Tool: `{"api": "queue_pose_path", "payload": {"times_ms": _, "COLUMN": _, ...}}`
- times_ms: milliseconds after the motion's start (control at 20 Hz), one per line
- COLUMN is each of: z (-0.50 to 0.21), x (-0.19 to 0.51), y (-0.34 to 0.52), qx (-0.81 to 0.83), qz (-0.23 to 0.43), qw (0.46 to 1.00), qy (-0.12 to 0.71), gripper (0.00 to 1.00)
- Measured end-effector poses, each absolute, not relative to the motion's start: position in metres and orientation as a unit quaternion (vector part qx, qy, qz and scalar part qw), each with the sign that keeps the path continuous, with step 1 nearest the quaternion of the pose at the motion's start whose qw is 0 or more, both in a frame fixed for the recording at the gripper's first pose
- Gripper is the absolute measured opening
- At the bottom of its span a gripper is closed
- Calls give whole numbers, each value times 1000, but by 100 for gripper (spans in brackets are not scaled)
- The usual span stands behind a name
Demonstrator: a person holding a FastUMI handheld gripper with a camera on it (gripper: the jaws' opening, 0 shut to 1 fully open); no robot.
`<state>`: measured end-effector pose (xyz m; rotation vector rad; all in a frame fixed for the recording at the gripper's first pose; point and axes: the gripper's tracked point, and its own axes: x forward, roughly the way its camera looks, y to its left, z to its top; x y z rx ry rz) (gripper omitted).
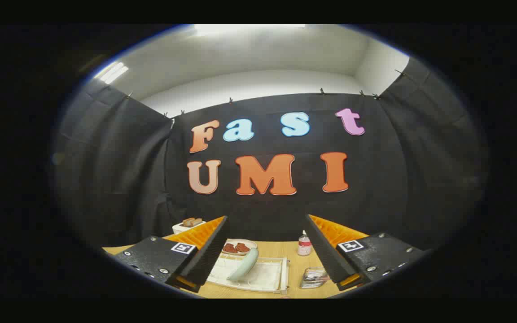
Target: Take the plate from the dish rack, then take the spoon from the basket and place it into the plate.
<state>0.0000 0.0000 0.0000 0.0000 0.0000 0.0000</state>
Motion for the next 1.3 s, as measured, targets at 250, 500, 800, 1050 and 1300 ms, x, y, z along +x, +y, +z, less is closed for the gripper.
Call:
{"api": "queue_pose_path", "payload": {"times_ms": 250, "z": 18, "x": -15, "y": 2, "qx": -18, "qz": 4, "qw": 1000, "qy": -19, "gripper": 99}}
{"api": "queue_pose_path", "payload": {"times_ms": 500, "z": 23, "x": -22, "y": -6, "qx": -13, "qz": 1, "qw": 999, "qy": -30, "gripper": 99}}
{"api": "queue_pose_path", "payload": {"times_ms": 800, "z": 21, "x": -19, "y": -9, "qx": -6, "qz": 4, "qw": 1000, "qy": -26, "gripper": 99}}
{"api": "queue_pose_path", "payload": {"times_ms": 1050, "z": 12, "x": -11, "y": -6, "qx": -9, "qz": 10, "qw": 1000, "qy": -13, "gripper": 99}}
{"api": "queue_pose_path", "payload": {"times_ms": 1300, "z": -19, "x": 11, "y": 8, "qx": -5, "qz": 36, "qw": 999, "qy": 40, "gripper": 99}}
